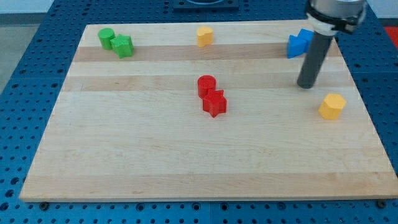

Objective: Place the yellow hexagon diagonal to the blue triangle

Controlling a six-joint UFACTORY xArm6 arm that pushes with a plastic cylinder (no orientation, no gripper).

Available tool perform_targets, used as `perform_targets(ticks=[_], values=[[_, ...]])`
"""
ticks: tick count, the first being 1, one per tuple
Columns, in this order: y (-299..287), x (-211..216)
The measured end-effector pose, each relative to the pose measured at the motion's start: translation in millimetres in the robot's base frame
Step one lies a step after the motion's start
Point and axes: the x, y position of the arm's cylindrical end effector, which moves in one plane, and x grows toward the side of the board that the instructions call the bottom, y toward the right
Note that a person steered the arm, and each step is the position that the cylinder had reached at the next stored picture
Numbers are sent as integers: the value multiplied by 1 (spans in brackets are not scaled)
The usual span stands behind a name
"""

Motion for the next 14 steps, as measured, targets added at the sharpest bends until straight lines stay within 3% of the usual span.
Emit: perform_targets(ticks=[3,5,6,10,11,12,13,14], values=[[18,208],[25,212],[53,150],[19,84],[22,93],[56,171],[139,202],[138,184]])
